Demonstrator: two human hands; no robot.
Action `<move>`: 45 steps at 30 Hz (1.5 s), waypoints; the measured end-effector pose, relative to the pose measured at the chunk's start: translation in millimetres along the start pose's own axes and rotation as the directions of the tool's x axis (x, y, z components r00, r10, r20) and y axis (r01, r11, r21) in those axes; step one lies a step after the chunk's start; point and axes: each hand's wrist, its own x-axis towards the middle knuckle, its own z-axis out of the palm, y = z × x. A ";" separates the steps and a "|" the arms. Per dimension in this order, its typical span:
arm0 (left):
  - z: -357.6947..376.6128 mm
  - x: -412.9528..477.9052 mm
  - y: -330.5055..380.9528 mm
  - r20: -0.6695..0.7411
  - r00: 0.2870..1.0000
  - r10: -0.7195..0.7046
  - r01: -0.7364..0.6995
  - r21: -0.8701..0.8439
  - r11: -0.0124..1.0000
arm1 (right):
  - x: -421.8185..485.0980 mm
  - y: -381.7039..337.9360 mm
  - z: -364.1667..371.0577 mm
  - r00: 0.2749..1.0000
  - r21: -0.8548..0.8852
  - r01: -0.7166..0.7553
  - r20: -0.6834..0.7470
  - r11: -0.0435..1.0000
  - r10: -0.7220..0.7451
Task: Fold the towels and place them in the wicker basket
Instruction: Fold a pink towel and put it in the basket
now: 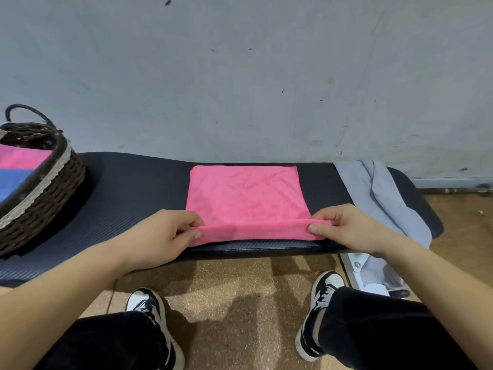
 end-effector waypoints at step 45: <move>-20.9 103.5 -33.8 -0.039 0.890 -0.455 0.457 0.076 0.886 | 123.0 -12.0 19.8 0.891 -0.509 -0.021 -0.400 0.860 -0.215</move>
